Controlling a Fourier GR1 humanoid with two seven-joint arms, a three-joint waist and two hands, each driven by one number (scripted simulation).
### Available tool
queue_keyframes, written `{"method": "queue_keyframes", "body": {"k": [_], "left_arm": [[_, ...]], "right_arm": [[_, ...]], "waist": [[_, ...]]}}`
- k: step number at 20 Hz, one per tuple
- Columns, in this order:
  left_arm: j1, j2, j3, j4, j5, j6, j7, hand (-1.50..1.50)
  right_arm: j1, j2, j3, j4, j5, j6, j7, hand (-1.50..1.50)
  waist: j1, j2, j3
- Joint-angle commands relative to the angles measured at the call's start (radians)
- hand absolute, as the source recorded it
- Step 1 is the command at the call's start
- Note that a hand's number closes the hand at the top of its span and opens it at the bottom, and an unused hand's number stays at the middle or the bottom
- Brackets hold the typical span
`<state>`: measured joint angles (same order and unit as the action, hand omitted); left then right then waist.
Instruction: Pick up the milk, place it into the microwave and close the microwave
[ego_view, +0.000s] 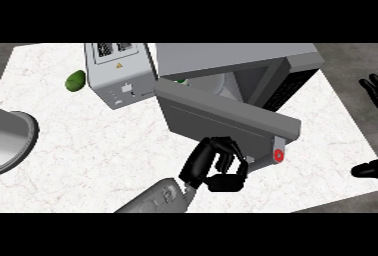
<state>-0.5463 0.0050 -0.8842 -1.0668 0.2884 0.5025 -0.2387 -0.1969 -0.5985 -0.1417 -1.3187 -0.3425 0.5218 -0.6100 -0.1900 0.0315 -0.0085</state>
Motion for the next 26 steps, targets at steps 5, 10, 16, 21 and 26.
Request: {"method": "queue_keyframes", "body": {"k": [5, 10, 16, 21, 26], "left_arm": [[-0.12, -0.005, 0.069, 0.016, 0.19, 0.082, -0.068, 1.5], [-0.191, -0.005, 0.107, 0.086, 0.268, 0.092, -0.104, 1.5], [-0.277, -0.005, 0.153, 0.182, 0.339, 0.083, -0.136, 1.5], [-0.322, -0.005, 0.193, 0.212, 0.407, 0.059, -0.181, 1.5], [-0.325, -0.005, 0.189, 0.222, 0.455, 0.054, -0.23, 1.5]], "right_arm": [[-0.045, -0.039, 0.02, -0.05, -0.082, 0.101, 0.043, -1.5], [-0.095, -0.058, 0.015, -0.067, -0.121, 0.09, 0.099, -1.5], [-0.125, -0.1, -0.001, -0.057, -0.158, 0.109, 0.141, -1.5], [-0.147, -0.127, -0.012, -0.053, -0.187, 0.124, 0.169, -1.5], [-0.167, -0.128, -0.022, -0.039, -0.218, 0.126, 0.182, -1.5]], "waist": [[-0.061, 0.018, 0.0], [-0.068, 0.029, 0.001], [-0.087, 0.047, 0.003], [-0.096, 0.051, 0.002], [-0.101, 0.056, 0.004]]}}
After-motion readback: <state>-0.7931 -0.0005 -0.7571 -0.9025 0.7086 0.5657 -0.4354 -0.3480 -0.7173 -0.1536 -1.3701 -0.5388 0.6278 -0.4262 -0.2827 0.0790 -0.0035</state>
